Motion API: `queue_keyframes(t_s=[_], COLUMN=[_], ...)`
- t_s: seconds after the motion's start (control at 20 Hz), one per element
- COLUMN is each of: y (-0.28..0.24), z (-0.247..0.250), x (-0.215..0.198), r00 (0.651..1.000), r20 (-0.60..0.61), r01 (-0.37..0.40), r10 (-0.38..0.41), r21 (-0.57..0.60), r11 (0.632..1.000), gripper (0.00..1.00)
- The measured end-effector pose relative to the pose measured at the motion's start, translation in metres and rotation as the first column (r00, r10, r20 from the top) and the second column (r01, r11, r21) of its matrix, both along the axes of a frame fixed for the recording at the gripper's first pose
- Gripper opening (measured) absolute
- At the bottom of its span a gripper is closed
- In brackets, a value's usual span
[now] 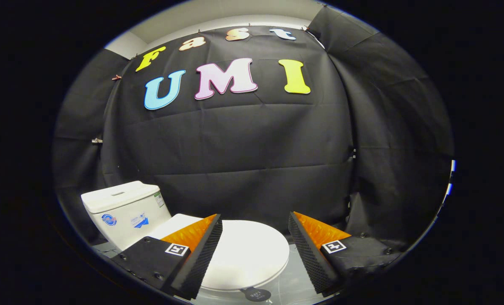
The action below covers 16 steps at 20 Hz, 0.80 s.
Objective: Open the toilet lid.
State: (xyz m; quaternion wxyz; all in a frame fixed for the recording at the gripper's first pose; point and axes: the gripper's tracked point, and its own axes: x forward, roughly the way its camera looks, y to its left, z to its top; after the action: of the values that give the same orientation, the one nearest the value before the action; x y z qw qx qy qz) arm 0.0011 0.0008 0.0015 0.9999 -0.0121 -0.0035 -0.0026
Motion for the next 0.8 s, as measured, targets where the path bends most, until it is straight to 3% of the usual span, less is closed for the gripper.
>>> queue_keyframes(t_s=[0.8], y=[-0.024], z=[0.005], x=[-0.010], r00=[1.000], r20=[-0.010], r01=[0.018], r10=[-0.018], r21=[0.027], r11=[0.999], gripper=[0.98])
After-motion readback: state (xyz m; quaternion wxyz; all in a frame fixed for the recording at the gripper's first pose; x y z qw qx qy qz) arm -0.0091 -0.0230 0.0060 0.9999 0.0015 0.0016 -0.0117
